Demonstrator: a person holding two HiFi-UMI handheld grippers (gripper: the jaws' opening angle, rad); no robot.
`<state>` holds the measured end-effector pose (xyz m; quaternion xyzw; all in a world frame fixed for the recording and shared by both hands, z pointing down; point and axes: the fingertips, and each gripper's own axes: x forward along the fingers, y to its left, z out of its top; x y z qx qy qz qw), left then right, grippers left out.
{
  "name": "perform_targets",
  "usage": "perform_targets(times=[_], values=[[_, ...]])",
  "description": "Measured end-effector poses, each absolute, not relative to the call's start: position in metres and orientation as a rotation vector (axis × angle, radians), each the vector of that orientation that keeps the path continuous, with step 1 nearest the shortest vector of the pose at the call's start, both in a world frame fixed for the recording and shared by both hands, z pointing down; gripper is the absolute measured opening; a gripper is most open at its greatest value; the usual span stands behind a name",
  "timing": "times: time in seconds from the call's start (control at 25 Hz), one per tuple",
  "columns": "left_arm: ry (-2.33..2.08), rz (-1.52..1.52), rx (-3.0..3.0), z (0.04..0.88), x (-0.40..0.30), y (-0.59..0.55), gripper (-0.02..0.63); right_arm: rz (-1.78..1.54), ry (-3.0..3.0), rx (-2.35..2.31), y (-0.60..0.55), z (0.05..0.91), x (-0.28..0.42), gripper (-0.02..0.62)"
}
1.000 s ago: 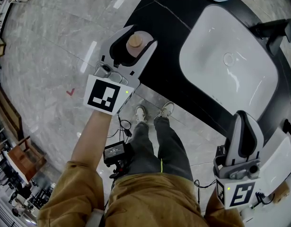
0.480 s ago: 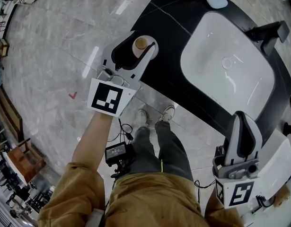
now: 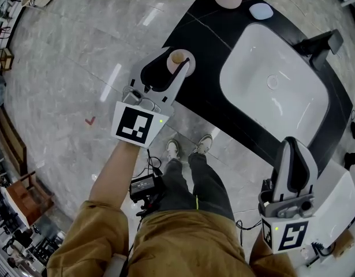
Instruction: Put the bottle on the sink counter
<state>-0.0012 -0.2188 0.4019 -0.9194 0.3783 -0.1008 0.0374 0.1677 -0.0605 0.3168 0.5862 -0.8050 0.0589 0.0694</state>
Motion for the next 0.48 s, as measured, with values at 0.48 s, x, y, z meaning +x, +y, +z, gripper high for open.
perform_targets(times=[0.48], values=[[1.142, -0.274, -2.774, 0.363, -0.009, -0.204, 0.078, 0.079, -2.432, 1.783, -0.048, 0.284, 0.164, 0.006]])
